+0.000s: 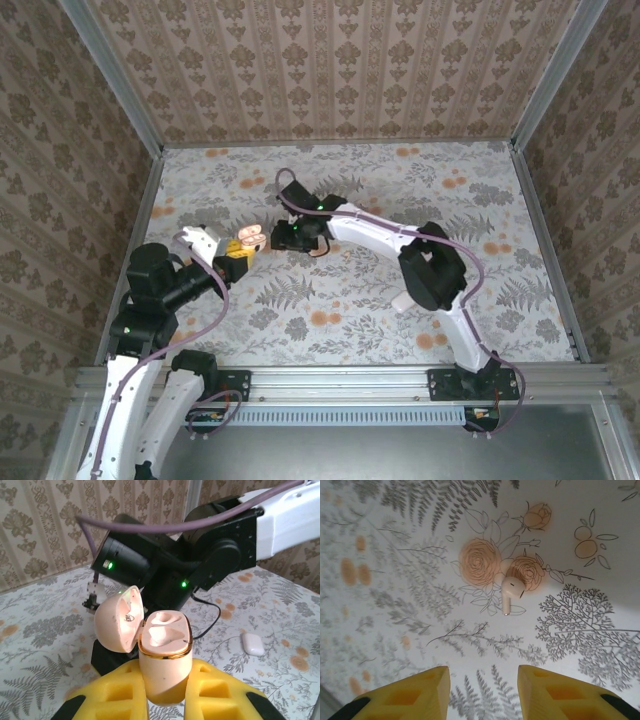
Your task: Insert wireless bluetooth earbuds into charging case
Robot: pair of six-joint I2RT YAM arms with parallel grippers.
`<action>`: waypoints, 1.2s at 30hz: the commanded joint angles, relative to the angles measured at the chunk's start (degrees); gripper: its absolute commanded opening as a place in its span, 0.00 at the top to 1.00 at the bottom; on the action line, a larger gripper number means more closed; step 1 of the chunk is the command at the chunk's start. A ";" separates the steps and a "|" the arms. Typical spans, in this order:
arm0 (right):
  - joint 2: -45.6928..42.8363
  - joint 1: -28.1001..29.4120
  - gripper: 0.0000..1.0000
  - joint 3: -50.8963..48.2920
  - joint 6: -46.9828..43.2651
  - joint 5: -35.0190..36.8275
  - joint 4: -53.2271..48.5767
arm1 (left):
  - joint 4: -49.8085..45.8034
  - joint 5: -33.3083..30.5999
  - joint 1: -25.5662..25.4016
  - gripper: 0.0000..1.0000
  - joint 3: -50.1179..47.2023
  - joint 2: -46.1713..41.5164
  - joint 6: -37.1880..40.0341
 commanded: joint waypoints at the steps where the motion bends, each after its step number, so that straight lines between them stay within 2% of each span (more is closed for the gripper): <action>1: 4.15 1.31 0.60 5.97 3.21 6.61 -7.42 | -1.92 -1.40 0.35 1.00 1.25 -0.93 1.16; 7: 10.89 3.37 0.61 14.31 4.80 12.50 -13.31 | -2.33 -0.85 0.55 1.00 0.04 -2.67 0.31; 14: 15.09 3.88 0.65 19.01 5.50 16.68 -14.25 | -1.56 0.70 0.57 1.00 -1.24 -4.11 -1.10; 23: 16.83 4.09 0.65 20.75 6.15 17.53 -12.65 | -1.32 0.71 0.56 1.00 -1.67 -4.66 -1.24; 25: 17.61 4.15 0.65 21.62 6.07 17.83 -13.10 | -1.13 2.45 0.56 1.00 -1.73 -4.63 -1.38; 36: 21.57 4.43 0.66 27.19 4.41 20.59 -15.99 | -0.51 2.55 0.55 1.00 -2.09 -4.75 -1.77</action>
